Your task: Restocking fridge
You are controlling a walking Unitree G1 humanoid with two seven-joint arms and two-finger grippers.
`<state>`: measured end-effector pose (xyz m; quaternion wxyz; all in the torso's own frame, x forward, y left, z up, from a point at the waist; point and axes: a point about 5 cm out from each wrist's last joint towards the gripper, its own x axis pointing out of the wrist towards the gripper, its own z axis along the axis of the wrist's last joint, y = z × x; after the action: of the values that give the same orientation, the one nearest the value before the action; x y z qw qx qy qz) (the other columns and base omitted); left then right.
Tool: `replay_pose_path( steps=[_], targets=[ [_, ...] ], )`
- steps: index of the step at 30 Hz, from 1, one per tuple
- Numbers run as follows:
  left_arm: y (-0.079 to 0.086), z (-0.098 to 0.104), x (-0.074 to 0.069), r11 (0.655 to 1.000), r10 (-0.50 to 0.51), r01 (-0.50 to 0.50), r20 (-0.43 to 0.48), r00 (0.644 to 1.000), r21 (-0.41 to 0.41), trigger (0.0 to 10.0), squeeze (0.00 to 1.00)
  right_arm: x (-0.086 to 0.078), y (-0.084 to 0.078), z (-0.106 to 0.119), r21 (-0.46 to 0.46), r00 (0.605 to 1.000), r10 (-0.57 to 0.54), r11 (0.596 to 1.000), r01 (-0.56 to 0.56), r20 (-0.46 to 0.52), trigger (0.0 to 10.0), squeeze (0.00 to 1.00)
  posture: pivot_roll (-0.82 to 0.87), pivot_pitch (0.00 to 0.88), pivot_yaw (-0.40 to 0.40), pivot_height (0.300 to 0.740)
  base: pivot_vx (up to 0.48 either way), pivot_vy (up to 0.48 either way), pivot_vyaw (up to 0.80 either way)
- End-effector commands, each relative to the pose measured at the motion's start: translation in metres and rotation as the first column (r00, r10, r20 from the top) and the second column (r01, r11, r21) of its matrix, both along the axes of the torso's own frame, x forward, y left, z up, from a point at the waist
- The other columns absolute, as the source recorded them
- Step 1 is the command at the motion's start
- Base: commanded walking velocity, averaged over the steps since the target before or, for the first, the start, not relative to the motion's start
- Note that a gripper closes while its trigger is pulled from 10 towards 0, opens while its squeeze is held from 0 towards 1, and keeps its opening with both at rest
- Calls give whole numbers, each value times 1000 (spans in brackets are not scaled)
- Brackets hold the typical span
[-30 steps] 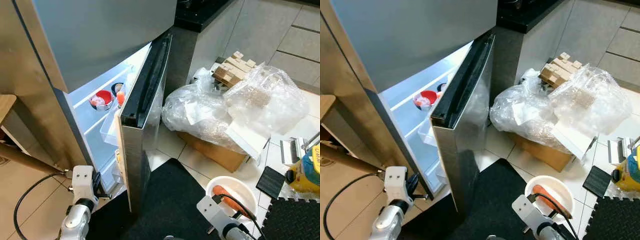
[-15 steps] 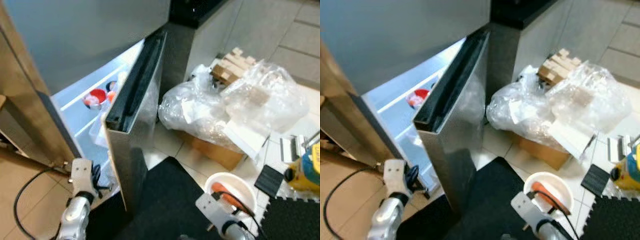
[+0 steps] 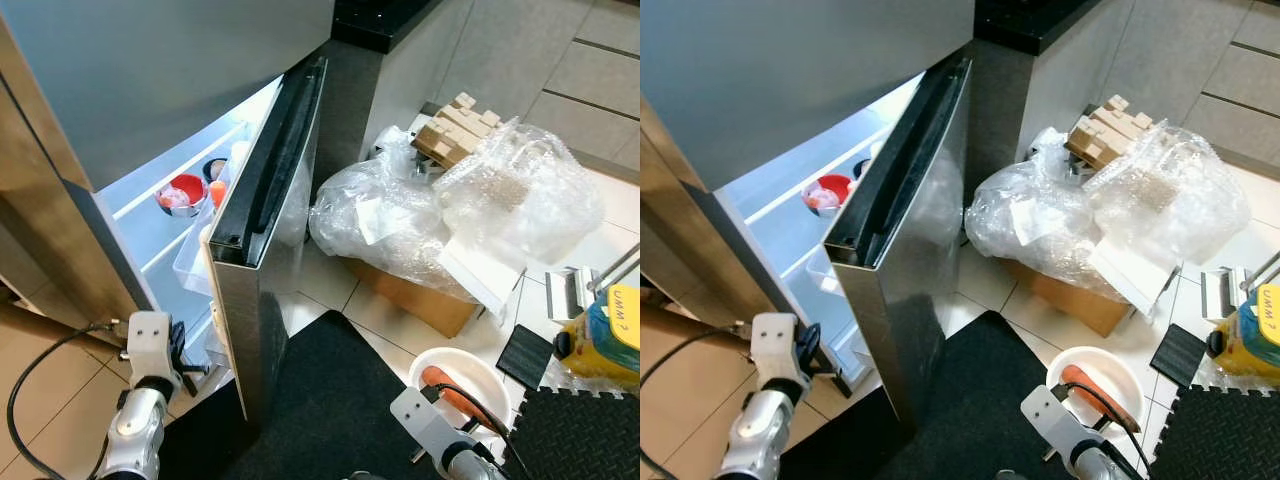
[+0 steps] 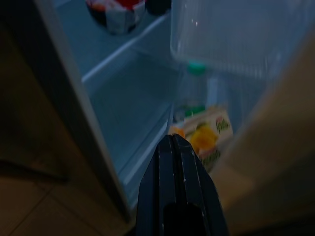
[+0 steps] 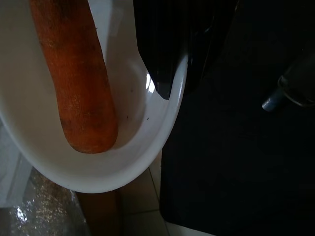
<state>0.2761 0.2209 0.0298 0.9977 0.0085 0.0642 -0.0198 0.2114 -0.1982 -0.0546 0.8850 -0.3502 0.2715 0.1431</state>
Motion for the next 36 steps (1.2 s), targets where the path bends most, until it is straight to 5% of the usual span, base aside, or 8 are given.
replay_pose_path(
  steps=[1,6,11,18,26,29,36],
  targets=[
    [-2,2,5,999,-28,28,-4,1000,-16,10000,0,-4,-3,-2,-4,1000,-10,1000,10,-14,10000,0,-97,151,-56,740,0,0,0],
    [-28,13,20,974,-214,215,25,977,-66,10000,0,-5,-3,-3,-2,1000,-10,1000,10,-16,10000,0,-99,152,-54,740,0,0,0],
    [-65,20,25,849,-518,519,36,855,-104,10000,0,-9,-5,-4,-2,1000,-23,1000,23,-19,10000,0,-107,154,-45,740,0,0,0],
    [-79,22,23,768,-631,630,34,775,-117,10000,0,-13,-9,-6,-7,999,-40,999,40,-28,10000,0,-110,155,-43,740,0,0,0],
    [-141,28,7,563,-805,810,111,583,-164,10000,0,-32,-19,-13,-19,995,-75,997,74,-64,10000,0,-118,158,-42,740,0,0,0],
    [-146,29,4,541,-817,823,124,563,-170,10000,0,-35,-21,-14,-20,993,-91,996,90,-70,10000,0,-121,159,-41,740,0,0,0],
    [-131,28,3,576,-789,796,127,601,-188,10000,0,-44,-30,-17,-33,987,-129,991,127,-97,10000,0,-117,159,-41,740,0,0,0]
  ],
)
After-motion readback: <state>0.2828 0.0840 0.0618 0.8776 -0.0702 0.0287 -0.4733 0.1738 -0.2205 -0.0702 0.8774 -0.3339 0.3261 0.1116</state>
